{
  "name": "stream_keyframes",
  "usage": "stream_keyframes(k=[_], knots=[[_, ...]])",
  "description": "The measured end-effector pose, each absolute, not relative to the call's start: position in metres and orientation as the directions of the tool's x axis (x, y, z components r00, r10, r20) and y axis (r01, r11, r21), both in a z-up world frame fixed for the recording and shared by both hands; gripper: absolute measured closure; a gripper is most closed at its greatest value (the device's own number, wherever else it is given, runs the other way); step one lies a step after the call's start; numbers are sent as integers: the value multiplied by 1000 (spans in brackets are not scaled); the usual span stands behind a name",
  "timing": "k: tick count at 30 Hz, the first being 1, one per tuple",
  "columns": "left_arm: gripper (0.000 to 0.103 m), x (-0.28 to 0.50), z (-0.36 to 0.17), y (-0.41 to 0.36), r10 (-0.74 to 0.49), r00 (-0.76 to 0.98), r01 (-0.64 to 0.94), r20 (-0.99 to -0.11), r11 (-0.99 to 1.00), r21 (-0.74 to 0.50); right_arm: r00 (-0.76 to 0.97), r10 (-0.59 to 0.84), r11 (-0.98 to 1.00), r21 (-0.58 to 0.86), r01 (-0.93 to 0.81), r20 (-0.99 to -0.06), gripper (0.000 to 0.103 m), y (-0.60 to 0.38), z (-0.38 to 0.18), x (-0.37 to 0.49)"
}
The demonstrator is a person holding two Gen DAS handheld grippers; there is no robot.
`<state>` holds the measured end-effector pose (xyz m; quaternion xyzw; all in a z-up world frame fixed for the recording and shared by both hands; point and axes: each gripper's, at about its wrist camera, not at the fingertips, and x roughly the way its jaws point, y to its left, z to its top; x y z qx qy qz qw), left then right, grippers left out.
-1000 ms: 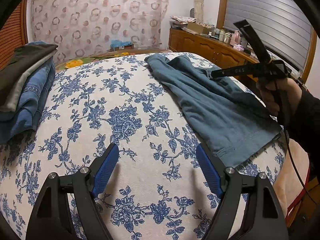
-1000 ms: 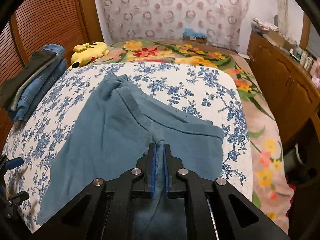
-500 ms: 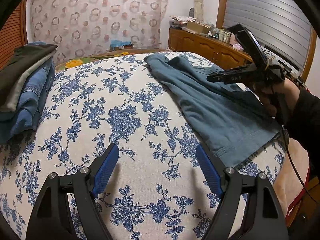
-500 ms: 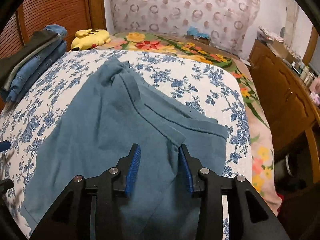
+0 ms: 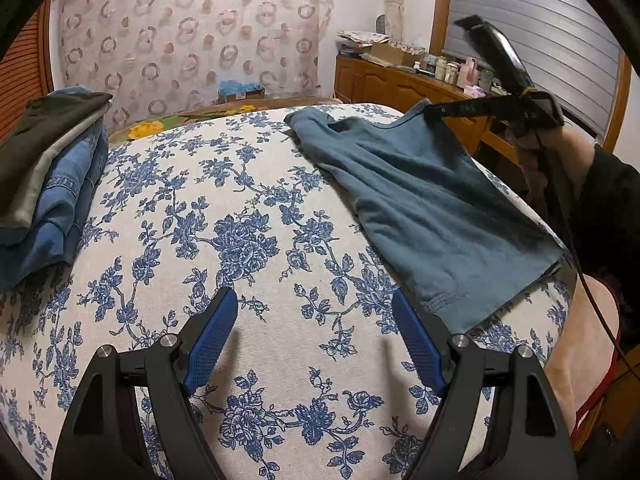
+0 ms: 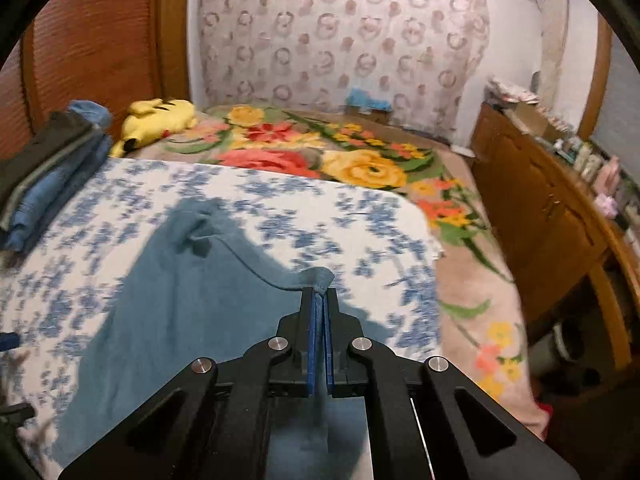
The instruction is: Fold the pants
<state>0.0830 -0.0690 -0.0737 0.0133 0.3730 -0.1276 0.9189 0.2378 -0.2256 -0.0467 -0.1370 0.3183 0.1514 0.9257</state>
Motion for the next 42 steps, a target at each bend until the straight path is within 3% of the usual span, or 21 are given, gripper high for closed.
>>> stream_keyframes(k=[5, 18, 24, 33, 42], knots=[[22, 84, -73, -67, -226, 690, 244, -687, 967, -74, 742, 119, 942, -162, -295, -660, 100, -239, -62, 248], [22, 83, -73, -69, -230, 688, 247, -688, 966, -75, 757, 116, 962, -118, -247, -643, 99, -245, -55, 250], [22, 82, -72, -70, -230, 691, 249, -686, 966, -74, 760, 158, 961, -80, -266, -630, 63, -253, -52, 233], [22, 79, -67, -75, -244, 692, 265, -679, 961, -75, 754, 265, 949, 24, -314, -601, 62, -276, -53, 164], [22, 75, -66, -80, -270, 682, 302, -679, 950, -74, 756, 288, 938, 16, -346, -588, 62, -299, -59, 92]])
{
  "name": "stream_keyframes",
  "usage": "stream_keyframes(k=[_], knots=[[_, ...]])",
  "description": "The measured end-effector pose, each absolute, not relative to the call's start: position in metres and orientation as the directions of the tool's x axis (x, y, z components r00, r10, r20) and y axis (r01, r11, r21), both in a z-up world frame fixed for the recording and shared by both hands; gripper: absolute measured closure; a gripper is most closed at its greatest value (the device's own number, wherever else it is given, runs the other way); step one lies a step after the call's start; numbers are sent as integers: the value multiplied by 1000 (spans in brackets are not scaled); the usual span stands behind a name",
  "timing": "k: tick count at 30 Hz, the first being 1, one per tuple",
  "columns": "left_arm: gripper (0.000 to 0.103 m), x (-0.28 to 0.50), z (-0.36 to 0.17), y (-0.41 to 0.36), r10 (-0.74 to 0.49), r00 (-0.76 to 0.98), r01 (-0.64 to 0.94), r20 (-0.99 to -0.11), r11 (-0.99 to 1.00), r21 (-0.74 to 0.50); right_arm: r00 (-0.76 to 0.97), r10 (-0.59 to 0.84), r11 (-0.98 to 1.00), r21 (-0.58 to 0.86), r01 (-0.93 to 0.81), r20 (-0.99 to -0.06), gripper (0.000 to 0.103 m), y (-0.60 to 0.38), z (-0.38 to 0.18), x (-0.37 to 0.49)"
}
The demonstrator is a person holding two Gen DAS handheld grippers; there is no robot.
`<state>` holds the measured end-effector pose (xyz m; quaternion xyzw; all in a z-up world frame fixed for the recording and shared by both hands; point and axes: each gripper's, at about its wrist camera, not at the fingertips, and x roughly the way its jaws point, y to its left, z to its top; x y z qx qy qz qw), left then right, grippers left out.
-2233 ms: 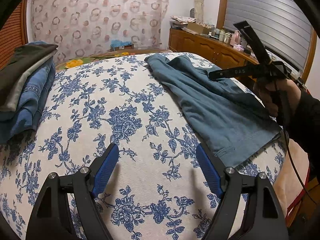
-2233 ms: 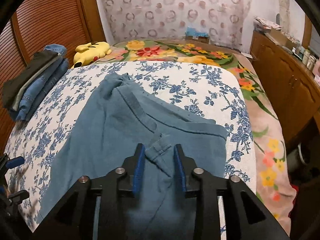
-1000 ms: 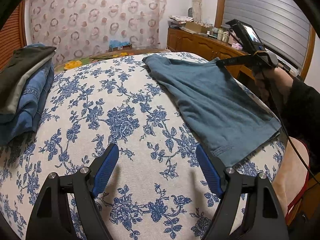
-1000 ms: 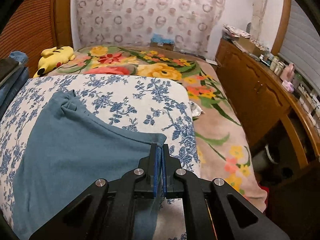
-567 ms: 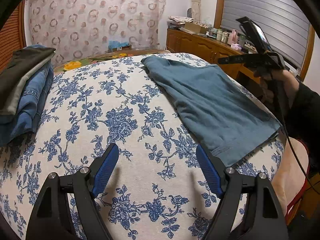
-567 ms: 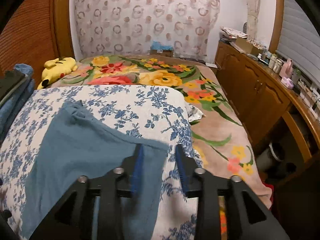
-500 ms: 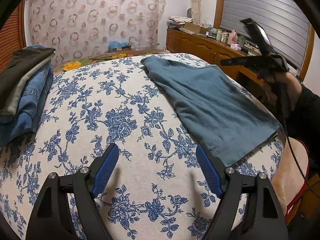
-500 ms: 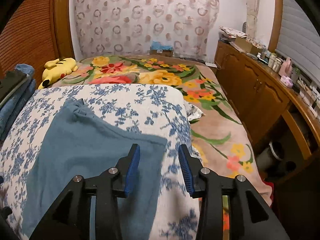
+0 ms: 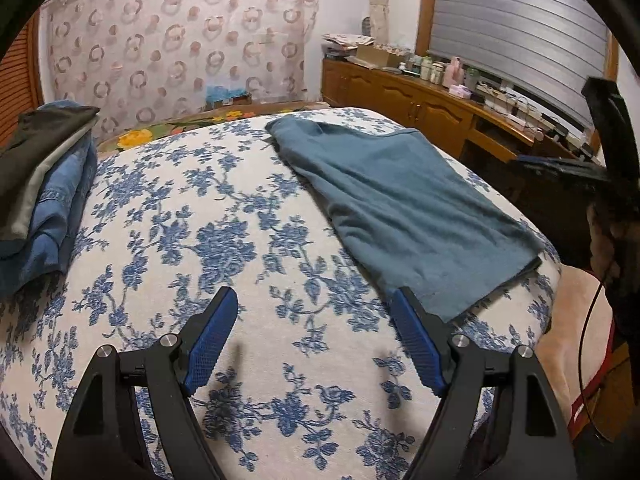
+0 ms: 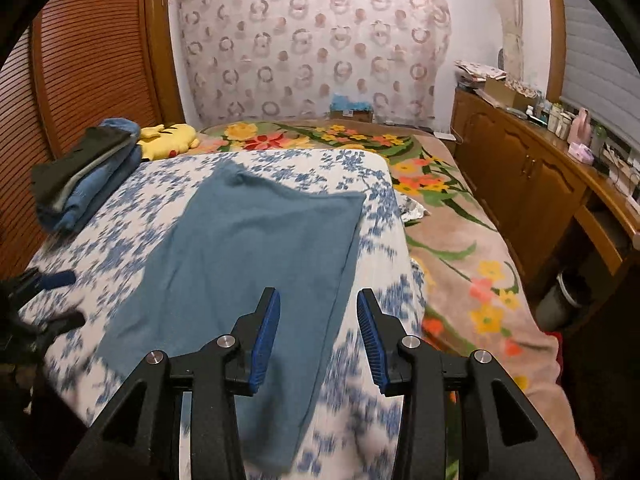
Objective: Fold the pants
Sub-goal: 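Lower the left gripper to the leg hem of the folded shorts and grasp it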
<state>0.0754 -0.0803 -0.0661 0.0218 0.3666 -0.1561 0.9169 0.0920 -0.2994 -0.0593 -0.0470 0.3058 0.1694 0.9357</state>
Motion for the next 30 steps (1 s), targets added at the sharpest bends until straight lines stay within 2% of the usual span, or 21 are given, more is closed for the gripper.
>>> stream_keyframes(k=[12, 16, 19, 22, 24, 28, 29, 30], knots=[[23, 68, -71, -106, -359, 608, 425, -708, 900, -92, 740, 289, 944, 53, -325, -607, 62, -314, -84, 63], [33, 71, -70, -116, -379, 585, 449, -717, 887, -103, 744, 287, 947, 61, -316, -603, 62, -310, -83, 56], [50, 72, -70, -121, -401, 562, 463, -723, 877, -126, 743, 301, 944, 77, -321, -598, 62, -307, -84, 50], [60, 73, -72, -123, -428, 541, 468, -724, 868, -163, 735, 320, 939, 96, -331, -597, 62, -307, -89, 46], [66, 73, -75, -125, -424, 534, 469, -731, 868, -161, 730, 327, 936, 101, -336, -600, 62, -305, -91, 45], [69, 72, -81, -129, -427, 515, 469, -744, 866, -173, 723, 333, 934, 104, -342, -605, 62, -304, -94, 43], [71, 70, -81, -130, -424, 521, 468, -741, 868, -168, 722, 331, 934, 104, -341, -607, 62, -304, -95, 43], [78, 70, -80, -129, -426, 523, 467, -738, 868, -170, 721, 330, 935, 105, -339, -609, 62, -304, -96, 44]])
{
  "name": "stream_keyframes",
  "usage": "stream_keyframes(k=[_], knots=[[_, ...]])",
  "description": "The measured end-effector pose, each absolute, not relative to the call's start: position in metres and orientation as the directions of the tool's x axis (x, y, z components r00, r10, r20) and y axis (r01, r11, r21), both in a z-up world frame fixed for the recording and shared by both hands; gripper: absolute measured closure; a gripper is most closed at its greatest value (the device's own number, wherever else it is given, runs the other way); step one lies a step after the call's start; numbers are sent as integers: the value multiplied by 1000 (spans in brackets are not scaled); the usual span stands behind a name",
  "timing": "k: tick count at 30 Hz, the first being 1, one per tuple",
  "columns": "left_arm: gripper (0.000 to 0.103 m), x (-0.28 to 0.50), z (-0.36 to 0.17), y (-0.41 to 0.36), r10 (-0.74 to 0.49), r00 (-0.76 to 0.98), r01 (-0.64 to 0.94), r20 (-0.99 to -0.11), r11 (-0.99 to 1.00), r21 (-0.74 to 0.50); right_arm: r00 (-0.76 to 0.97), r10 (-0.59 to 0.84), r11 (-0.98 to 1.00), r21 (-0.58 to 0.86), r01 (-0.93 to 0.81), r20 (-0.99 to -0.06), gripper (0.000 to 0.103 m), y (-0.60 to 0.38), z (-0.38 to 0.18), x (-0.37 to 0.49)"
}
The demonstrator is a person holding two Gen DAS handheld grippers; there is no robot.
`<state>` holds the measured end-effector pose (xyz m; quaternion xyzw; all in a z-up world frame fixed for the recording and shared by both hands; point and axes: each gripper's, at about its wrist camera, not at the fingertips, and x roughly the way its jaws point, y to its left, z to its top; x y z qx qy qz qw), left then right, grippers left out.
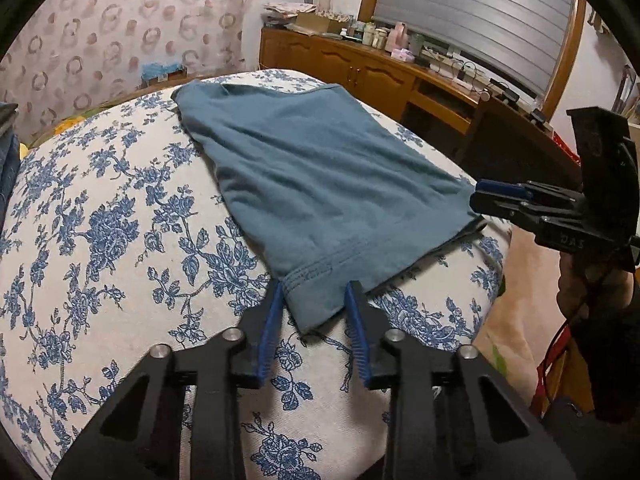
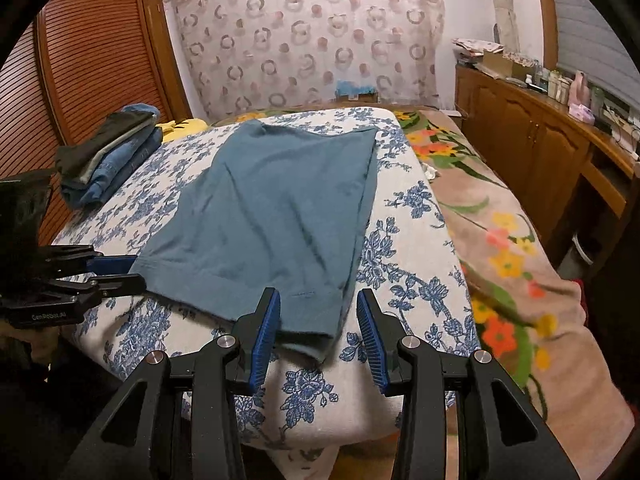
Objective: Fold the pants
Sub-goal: 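Lower the left gripper to the leg hem of the folded shorts and grasp it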
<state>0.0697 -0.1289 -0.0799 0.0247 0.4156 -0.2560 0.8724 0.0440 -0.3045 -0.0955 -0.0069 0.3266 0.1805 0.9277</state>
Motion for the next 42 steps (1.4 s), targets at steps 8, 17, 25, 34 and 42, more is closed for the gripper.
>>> stream_keyframes(k=[8, 17, 25, 34, 42], knots=[[88, 68, -69, -118, -449, 554, 454, -701, 869, -197, 720, 358, 928, 145, -342, -595, 62, -309, -89, 42], [88, 72, -79, -114, -451, 529, 438, -719, 871, -224, 713, 359, 927, 141, -347, -603, 62, -301, -95, 42], [86, 72, -83, -114, -453, 515, 434, -728, 870, -234, 697, 363, 929, 185, -320, -618, 62, -305, -98, 60], [85, 71, -83, -117, -441, 520, 436, -731, 874, -216, 685, 334, 938, 157, -309, -648, 65, -294, -103, 59], [82, 73, -83, -117, -435, 521, 434, -735, 876, -211, 688, 332, 937, 143, -318, -646, 65, -292, -104, 59]])
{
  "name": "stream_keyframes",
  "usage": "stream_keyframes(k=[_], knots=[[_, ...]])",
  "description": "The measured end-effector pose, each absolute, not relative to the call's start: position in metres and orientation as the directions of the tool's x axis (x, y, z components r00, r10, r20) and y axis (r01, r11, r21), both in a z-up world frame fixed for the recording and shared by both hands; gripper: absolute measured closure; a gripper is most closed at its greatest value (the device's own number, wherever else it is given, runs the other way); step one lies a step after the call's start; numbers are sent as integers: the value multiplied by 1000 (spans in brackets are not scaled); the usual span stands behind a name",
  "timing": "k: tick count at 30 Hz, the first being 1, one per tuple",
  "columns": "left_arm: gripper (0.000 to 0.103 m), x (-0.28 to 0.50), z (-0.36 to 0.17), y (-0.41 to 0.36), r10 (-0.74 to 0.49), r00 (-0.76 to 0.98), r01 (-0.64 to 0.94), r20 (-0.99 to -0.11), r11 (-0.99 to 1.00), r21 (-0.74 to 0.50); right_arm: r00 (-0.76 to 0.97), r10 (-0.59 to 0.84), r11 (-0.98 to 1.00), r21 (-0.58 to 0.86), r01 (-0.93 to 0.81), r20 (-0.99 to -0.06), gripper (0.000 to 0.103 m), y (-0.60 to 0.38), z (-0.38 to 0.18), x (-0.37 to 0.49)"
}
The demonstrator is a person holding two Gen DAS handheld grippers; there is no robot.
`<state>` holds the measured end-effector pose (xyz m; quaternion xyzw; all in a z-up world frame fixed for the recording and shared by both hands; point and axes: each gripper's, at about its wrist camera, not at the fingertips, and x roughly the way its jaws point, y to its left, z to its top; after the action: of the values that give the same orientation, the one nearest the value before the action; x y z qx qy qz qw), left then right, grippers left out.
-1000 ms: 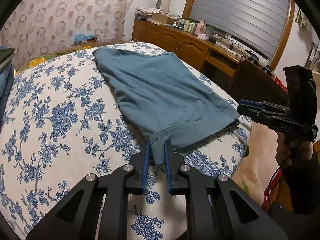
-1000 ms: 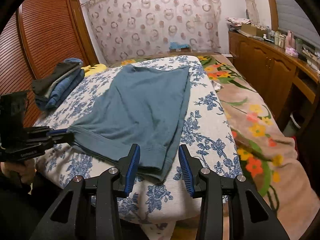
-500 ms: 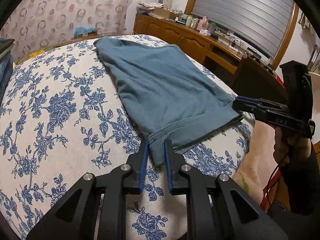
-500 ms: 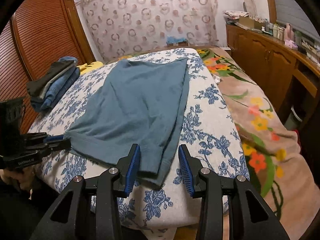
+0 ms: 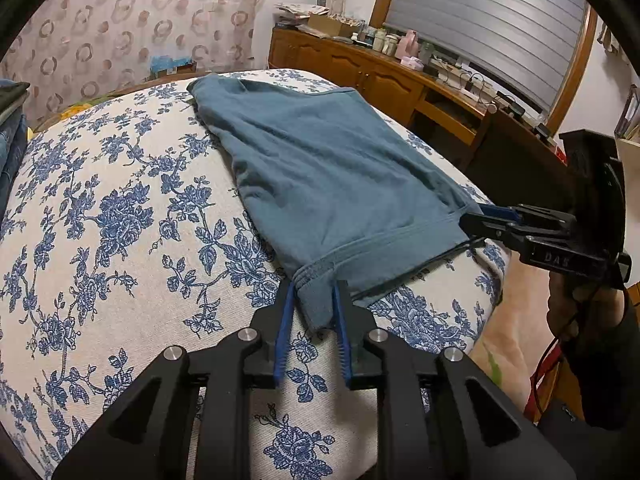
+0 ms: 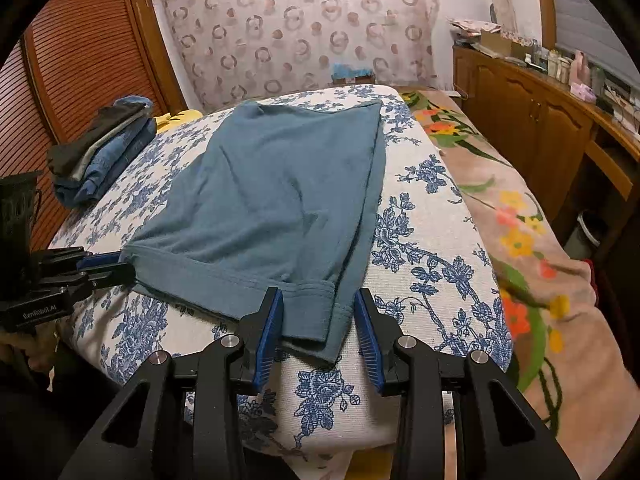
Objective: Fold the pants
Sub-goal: 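Lower the left gripper to the leg hem of the folded shorts and grasp it, then close both grippers on the hem end of the teal shorts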
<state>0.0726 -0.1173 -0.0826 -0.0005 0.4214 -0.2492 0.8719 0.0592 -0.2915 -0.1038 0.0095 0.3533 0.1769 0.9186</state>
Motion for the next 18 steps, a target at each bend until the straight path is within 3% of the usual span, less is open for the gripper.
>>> stream_keyframes(k=[10, 18], knots=[[76, 79, -83, -113, -427, 522, 405, -738, 886, -227, 692, 333, 936, 135, -325, -640, 69, -290, -106, 55], [75, 80, -83, -116, -424, 526, 410, -737, 886, -218, 689, 352, 925, 123, -359, -633, 88, -288, -102, 50]])
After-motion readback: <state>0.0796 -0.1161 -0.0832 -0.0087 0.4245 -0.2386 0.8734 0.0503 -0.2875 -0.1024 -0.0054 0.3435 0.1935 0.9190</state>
